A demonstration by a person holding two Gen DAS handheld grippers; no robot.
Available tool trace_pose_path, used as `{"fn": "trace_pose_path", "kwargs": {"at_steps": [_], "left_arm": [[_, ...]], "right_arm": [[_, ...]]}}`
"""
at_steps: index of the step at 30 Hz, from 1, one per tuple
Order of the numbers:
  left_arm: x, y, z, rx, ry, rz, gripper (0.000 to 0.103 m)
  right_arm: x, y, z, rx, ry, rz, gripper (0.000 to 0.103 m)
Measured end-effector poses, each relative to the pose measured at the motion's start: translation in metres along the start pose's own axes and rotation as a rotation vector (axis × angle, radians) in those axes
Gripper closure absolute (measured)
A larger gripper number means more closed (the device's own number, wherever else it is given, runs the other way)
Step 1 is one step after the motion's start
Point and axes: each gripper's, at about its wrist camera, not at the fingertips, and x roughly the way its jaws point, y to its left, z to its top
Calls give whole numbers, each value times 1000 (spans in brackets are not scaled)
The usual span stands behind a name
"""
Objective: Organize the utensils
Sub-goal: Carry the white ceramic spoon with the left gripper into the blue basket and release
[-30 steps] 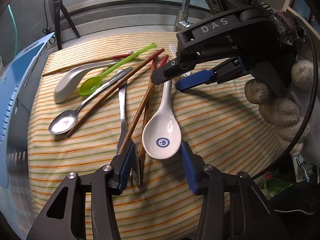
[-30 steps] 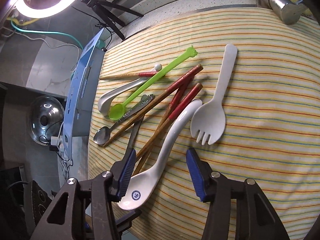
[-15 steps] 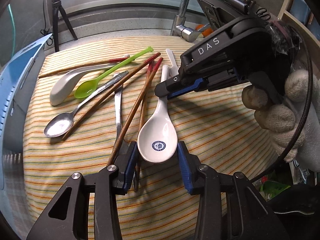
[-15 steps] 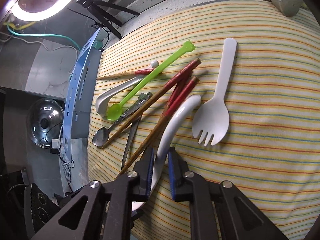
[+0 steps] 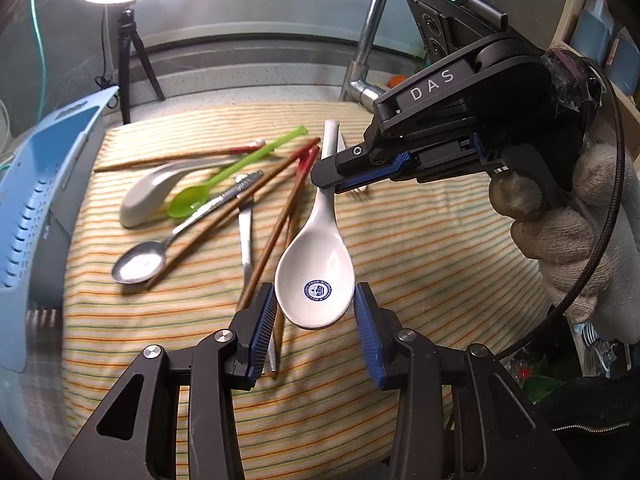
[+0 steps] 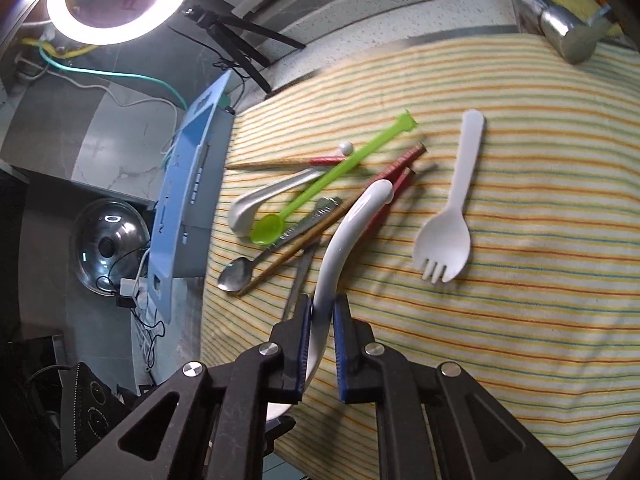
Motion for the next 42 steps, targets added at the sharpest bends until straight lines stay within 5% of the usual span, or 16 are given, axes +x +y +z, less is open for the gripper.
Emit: {"fn": "trace_pose_path", "kwargs": {"at_steps": [11, 24, 42], "left_arm": [[-35, 53, 21, -35, -82, 58, 65], [-63, 148, 20, -106, -113, 164, 65], [-52, 225, 15, -191, -53, 229, 65]], "right_arm": [[9, 75, 32, -107, -31, 38, 94], [83, 178, 73, -222, -4, 70, 94], [170, 227, 104, -297, 75, 19, 94]]}}
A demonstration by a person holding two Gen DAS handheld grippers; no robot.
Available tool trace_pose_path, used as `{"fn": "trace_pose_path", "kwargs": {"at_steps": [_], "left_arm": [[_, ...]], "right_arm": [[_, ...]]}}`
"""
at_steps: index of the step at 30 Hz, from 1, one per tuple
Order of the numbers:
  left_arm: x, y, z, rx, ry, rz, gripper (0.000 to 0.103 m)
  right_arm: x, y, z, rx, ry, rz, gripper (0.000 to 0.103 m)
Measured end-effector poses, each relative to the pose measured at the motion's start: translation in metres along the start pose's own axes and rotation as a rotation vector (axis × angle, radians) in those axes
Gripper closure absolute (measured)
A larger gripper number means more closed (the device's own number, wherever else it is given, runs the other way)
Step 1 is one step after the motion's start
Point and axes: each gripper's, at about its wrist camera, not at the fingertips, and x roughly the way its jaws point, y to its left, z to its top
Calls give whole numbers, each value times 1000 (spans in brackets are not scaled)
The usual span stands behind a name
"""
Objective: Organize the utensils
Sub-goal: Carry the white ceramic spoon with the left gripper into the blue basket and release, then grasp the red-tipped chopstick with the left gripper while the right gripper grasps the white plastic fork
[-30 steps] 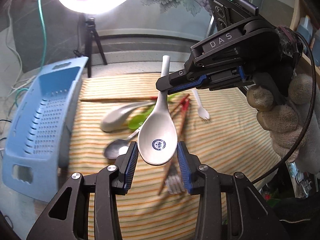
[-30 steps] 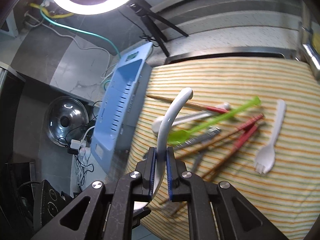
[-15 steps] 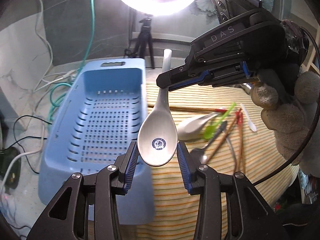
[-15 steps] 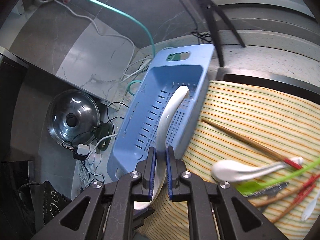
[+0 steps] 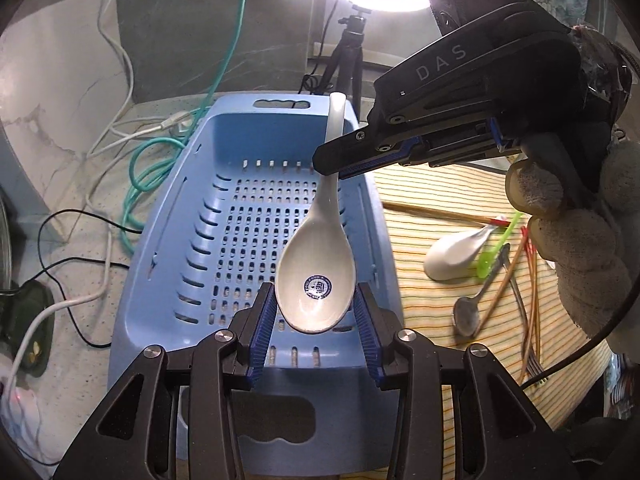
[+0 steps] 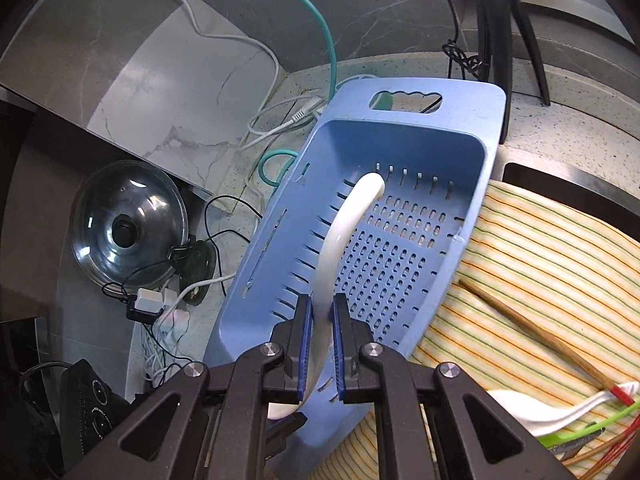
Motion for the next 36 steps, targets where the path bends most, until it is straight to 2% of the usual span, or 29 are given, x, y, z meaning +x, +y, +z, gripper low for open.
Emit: {"fn": "trace_pose_path", "kwargs": {"at_steps": [6, 8, 10, 16, 23, 31, 36], "left_arm": [[8, 11, 2, -41, 33, 26, 64], [5, 14, 3, -55, 22, 34, 64], [1, 16, 3, -65, 10, 42, 64], [-16, 10, 2, -63, -29, 65, 64], [-29, -10, -3, -55, -27, 25, 64], [-45, -57, -10, -10, -33, 42, 64], [-49, -79, -11, -19, -33, 25, 64]], "right_arm": [[12, 9, 3, -49, 16, -44, 88], [11, 11, 2, -54, 7, -50, 66], [7, 13, 0, -65, -11, -68, 61], [-16, 12, -8, -70, -34, -65, 61], [-63, 4, -27, -88, -100, -78, 58], [-134, -39, -59, -58, -234, -109, 58], [-173, -73, -84, -41, -250, -165, 58]]}}
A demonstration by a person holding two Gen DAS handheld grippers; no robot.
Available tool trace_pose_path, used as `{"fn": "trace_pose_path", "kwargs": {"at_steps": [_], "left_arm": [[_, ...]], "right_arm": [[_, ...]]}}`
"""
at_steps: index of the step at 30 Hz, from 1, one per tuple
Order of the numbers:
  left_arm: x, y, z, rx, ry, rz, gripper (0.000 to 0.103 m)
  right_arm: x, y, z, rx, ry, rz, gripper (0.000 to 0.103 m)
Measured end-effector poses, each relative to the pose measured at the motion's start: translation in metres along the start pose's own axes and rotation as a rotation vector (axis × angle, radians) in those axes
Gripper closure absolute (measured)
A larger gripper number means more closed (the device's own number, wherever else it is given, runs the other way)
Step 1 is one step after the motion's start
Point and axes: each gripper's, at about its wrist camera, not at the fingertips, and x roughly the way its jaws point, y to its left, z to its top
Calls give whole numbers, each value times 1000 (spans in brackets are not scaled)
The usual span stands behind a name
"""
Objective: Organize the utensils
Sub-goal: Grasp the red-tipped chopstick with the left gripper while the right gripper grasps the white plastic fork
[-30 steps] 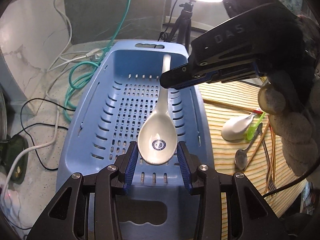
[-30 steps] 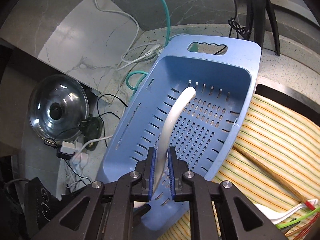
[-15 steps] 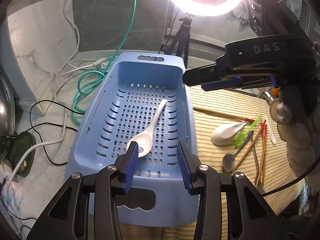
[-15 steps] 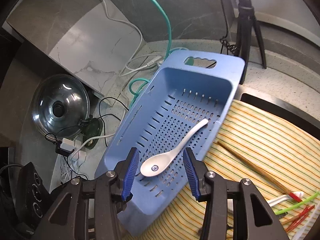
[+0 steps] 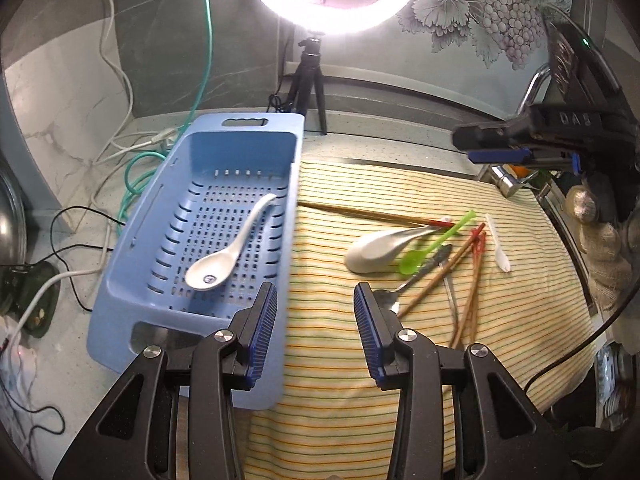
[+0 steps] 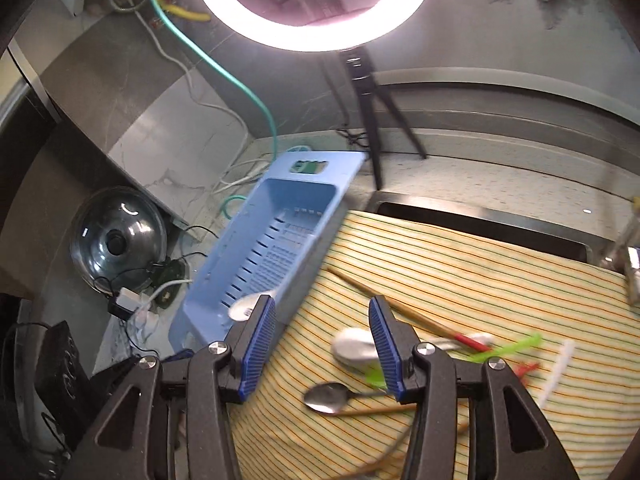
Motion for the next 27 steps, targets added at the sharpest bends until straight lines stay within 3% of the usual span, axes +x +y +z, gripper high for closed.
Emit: {"fn": "trace_pose_path", "kwargs": {"at_steps": [4, 9, 15, 19, 22, 27], "left_arm": [[4, -19, -1, -11, 23, -21, 64], [18, -49, -1, 11, 61, -63, 64], [37, -103, 0, 151, 108, -179, 64], [55, -125, 2, 221, 145, -203, 65], [68, -134, 2, 252, 186, -231, 80], [95, -144, 1, 305, 268, -240, 89]], "right_arm": [[-27, -38, -18, 35, 13, -97, 58], [-49, -83, -40, 102, 14, -155, 52], [-50, -120, -55, 162, 48, -184, 52], [-39, -141, -62, 216, 85, -178, 53], [-28, -152, -66, 240, 111, -180, 57], [-7, -163, -70, 276, 159, -166, 68]]}}
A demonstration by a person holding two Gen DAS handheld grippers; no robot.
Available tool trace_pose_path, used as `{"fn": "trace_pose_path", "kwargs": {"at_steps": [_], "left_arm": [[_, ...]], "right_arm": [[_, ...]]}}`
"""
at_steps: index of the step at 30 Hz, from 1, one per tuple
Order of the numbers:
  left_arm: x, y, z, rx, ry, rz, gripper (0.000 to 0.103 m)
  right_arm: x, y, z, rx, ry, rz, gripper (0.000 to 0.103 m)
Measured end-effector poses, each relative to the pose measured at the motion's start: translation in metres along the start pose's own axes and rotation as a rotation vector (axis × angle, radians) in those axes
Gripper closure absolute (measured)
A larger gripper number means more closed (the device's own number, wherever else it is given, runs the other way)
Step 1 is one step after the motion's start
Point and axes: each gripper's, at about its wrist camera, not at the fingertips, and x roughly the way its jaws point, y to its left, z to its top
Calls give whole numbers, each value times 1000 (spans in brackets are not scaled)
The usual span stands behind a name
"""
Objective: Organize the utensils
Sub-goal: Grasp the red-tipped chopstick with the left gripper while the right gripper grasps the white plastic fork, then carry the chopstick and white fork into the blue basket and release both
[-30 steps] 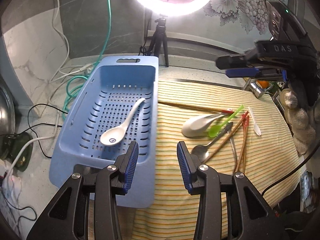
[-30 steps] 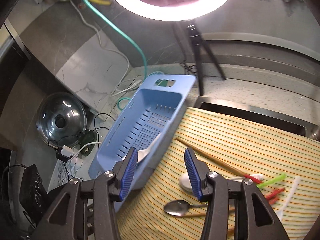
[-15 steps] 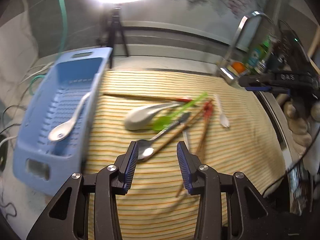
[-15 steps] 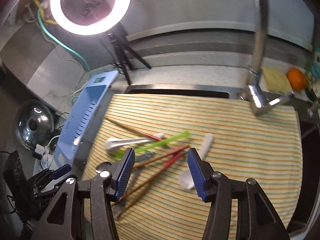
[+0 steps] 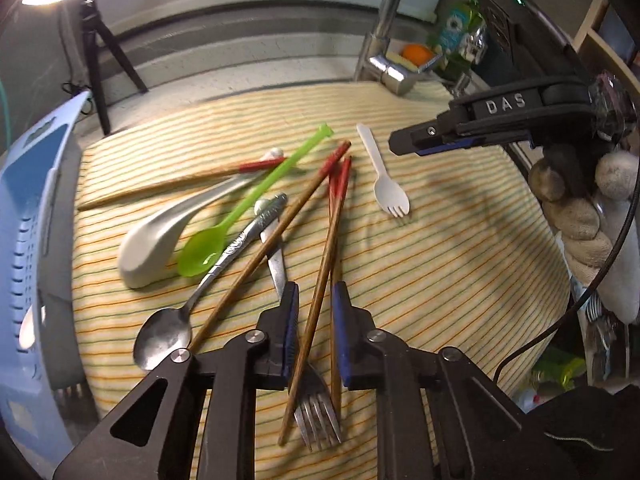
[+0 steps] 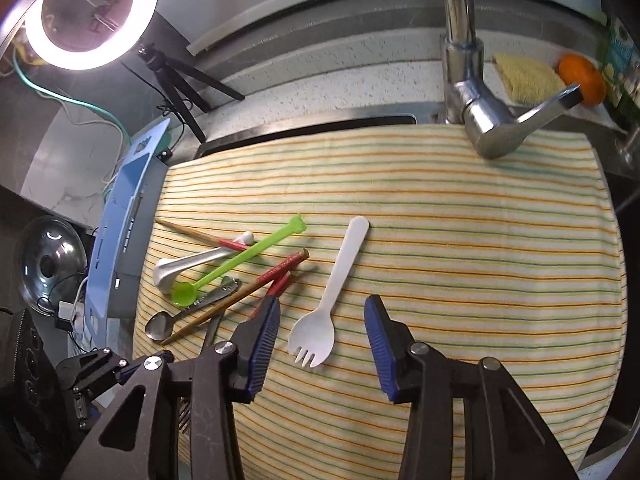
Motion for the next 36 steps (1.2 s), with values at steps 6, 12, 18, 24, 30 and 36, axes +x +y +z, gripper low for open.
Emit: {"fn": "trace_pose_path", "kwargs": {"at_steps": [6, 12, 18, 24, 30, 36], "left_arm": [[14, 0, 2, 39, 54, 1, 92], [18, 1, 4, 50, 68, 0, 92], [24, 4, 7, 58, 79, -9, 92], [30, 3, 11, 65, 77, 0, 97], [33, 2, 12, 46, 61, -9, 97], [23, 4, 8, 20, 31, -31, 98]], "right_arm": [[22, -8, 5, 61, 54, 4, 74], [33, -9, 9, 90, 72, 11, 77], [38, -1, 13, 63, 84, -17, 77], [40, 3, 14, 36, 95, -67, 86], [39, -5, 11, 44, 96, -60, 93], [31, -11, 5, 71, 81, -39, 94]]}}
